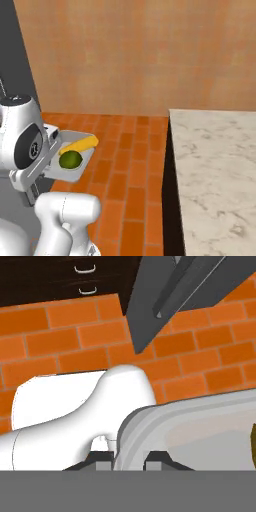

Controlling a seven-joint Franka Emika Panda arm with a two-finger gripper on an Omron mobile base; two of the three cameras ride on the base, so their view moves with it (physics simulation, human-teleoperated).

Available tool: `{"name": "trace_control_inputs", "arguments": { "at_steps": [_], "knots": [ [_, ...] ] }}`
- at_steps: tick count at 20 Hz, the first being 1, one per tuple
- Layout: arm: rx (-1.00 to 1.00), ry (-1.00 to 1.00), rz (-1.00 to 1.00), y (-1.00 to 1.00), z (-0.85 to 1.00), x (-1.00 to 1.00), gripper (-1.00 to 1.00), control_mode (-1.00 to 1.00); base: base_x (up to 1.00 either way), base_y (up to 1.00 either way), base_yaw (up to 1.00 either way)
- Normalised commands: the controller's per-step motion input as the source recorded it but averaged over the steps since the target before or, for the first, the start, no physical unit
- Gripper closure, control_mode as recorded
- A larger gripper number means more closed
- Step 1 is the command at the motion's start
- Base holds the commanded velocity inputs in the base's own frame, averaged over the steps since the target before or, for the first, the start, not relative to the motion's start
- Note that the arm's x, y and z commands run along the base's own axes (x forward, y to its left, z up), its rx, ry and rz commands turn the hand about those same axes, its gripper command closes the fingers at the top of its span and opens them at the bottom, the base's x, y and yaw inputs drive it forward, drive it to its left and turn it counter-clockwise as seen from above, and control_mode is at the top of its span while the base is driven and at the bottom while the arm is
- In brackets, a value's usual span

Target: Take the meat container that has the fish and place it on the second highest rack of the freezer. Then take the vegetable container that has the corn and lime and place it on the highest rack of the freezer.

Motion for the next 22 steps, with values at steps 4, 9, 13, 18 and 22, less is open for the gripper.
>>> {"name": "trace_control_inputs", "arguments": {
  "at_steps": [4, 9, 13, 18, 22],
  "knots": [
    [0.0, 0.0, 0.0, 0.0, 0.0, 0.0, 1.0, 1.0, 1.0, -0.49, 0.03],
    [0.0, 0.0, 0.0, 0.0, 0.0, 0.0, 1.0, 1.0, 1.0, -0.44, 0.0],
    [0.0, 0.0, 0.0, 0.0, 0.0, 0.0, 1.0, 1.0, 1.0, 0.04, 0.0],
    [0.0, 0.0, 0.0, 0.0, 0.0, 0.0, 1.0, 1.0, 1.0, 0.11, 0.02],
    [0.0, 0.0, 0.0, 0.0, 0.0, 0.0, 1.0, 1.0, 1.0, 0.08, 0.11]
  ]
}}
